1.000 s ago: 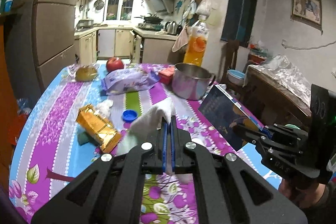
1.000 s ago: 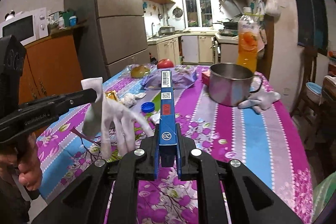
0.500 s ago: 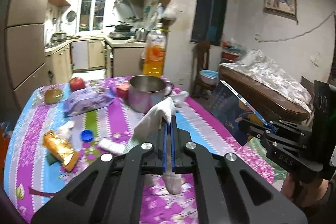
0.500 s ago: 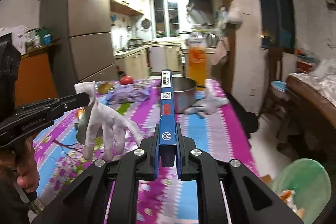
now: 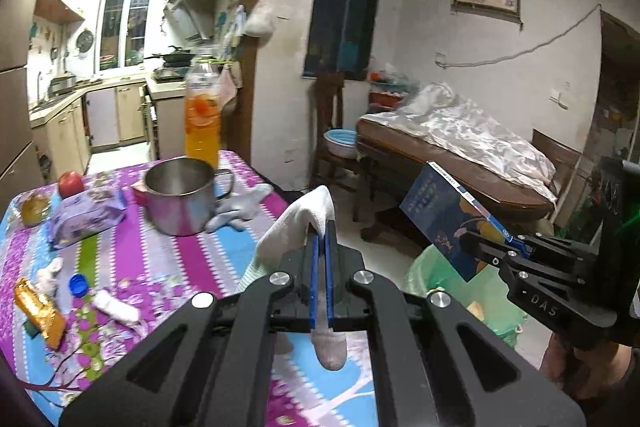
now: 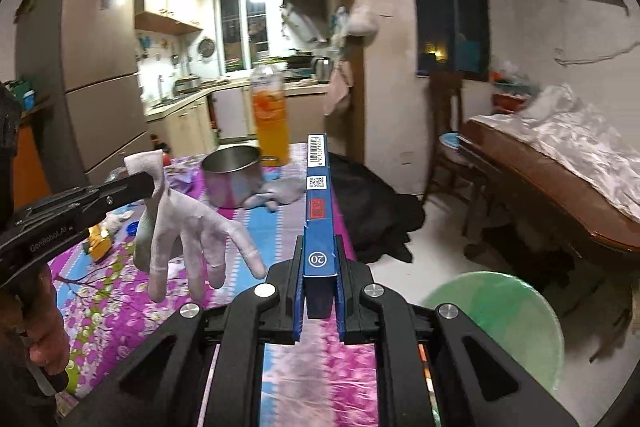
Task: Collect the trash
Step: 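Carry the white glove and blue box with both tools over the green bin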
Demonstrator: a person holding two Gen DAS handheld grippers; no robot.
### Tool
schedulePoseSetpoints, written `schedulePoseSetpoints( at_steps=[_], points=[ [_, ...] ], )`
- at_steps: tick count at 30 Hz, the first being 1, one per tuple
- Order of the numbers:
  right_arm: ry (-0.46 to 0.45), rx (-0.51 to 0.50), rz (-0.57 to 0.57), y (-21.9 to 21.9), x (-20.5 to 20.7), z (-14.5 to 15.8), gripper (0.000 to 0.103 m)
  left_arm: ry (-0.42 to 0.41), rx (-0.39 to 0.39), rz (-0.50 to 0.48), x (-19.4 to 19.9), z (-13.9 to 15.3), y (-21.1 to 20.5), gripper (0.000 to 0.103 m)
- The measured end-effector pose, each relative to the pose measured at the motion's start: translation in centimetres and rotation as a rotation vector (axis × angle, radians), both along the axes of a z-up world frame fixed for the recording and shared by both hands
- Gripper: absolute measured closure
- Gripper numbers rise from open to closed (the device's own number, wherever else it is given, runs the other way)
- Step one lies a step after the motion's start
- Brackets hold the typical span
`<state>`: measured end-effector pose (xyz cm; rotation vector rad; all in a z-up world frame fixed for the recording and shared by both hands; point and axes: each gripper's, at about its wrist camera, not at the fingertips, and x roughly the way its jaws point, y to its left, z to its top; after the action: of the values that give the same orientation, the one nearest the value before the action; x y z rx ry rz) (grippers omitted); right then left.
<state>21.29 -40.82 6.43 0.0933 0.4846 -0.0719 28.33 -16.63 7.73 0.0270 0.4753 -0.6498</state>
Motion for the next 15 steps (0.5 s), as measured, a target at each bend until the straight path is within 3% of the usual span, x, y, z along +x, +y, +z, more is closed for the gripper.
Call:
schedulePoseSetpoints(
  at_steps=[8, 15],
  points=[
    [-0.013, -0.003, -0.11, -5.4, -3.2, 0.7, 0.09, -0.001, 0.013, -0.087, -1.3, -0.2, -5.9, 0.102],
    [0.033, 0.009, -0.2, -11.3, -5.1, 0.3, 0.09, 0.021, 0.029, -0.169, -1.9, -0.6, -10.9, 0.102]
  ],
)
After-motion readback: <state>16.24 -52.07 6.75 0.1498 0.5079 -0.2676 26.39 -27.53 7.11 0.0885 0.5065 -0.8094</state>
